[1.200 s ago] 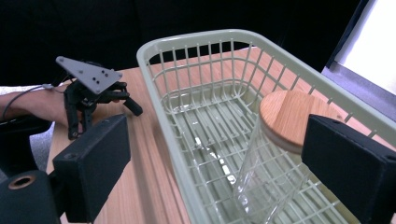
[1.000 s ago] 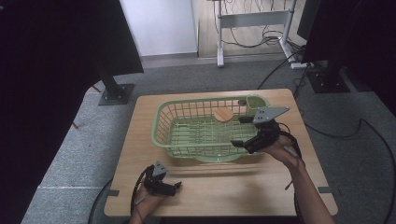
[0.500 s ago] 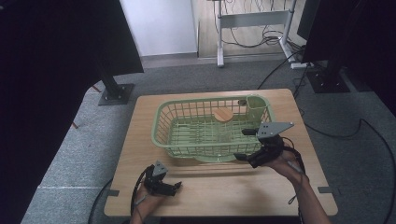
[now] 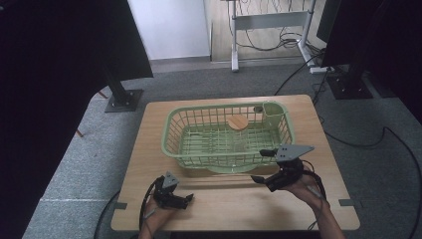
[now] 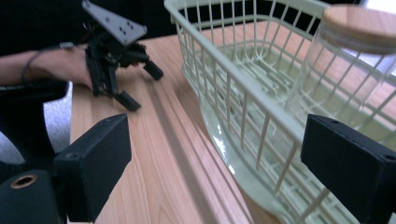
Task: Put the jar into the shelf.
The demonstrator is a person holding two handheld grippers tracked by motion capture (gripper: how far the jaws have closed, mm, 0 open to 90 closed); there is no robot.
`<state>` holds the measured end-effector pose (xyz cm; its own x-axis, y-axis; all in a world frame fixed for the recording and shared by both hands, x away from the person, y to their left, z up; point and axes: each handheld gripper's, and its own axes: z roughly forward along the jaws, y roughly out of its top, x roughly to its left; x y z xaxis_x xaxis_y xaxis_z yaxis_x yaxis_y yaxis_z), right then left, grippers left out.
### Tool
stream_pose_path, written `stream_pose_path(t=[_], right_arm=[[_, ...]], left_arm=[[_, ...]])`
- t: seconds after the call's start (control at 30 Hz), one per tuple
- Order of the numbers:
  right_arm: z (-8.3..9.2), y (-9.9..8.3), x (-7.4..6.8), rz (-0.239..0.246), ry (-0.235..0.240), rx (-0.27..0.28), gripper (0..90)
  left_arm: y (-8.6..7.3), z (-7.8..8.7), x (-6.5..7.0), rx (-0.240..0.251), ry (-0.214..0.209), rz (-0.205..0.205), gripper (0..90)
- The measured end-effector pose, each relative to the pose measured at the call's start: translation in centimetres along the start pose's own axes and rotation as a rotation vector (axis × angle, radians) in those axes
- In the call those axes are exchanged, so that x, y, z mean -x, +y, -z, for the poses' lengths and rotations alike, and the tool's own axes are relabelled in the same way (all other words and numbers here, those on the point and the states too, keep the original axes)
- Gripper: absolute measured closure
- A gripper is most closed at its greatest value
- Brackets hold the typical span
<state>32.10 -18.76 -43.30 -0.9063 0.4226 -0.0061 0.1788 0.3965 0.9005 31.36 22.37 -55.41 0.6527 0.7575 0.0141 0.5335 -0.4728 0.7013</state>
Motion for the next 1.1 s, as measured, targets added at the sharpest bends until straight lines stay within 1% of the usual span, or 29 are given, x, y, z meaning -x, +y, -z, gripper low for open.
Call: stream_pose_path(t=[0.17,0.37,0.47,0.53,0.67,0.73,0.9,1.1], right_arm=[[-0.1,-1.3,-0.4,0.0,-0.026,-0.028,7.7],[-0.3,-3.3,-1.0,-0.033,-0.063,-0.037,7.7],[-0.6,-4.3,-1.4,-0.041,-0.091,-0.06,7.8],[-0.7,-5.0,-1.6,-0.057,-0.105,-0.06,7.9],[-1.1,-6.5,-1.7,-0.089,-0.146,-0.09,8.0],[-1.2,-7.2,-1.7,-0.113,-0.153,-0.093,8.1],[-1.4,-8.9,-1.8,-0.146,-0.191,-0.103,8.3],[-1.7,-10.7,-1.9,-0.18,-0.211,-0.13,8.5]], left_arm=[[0.0,0.0,0.0,0.0,0.001,0.001,0.0],[0.0,0.0,0.0,0.0,0.001,0.001,0.0],[0.0,0.0,0.0,0.0,0.002,0.001,0.0],[0.0,0.0,0.0,0.0,0.002,0.001,0.0],[0.0,0.0,0.0,0.0,0.002,0.001,0.0],[0.0,0.0,0.0,0.0,0.002,0.002,0.0],[0.0,0.0,0.0,0.0,0.003,0.003,0.0],[0.0,0.0,0.0,0.0,0.004,0.003,0.0]])
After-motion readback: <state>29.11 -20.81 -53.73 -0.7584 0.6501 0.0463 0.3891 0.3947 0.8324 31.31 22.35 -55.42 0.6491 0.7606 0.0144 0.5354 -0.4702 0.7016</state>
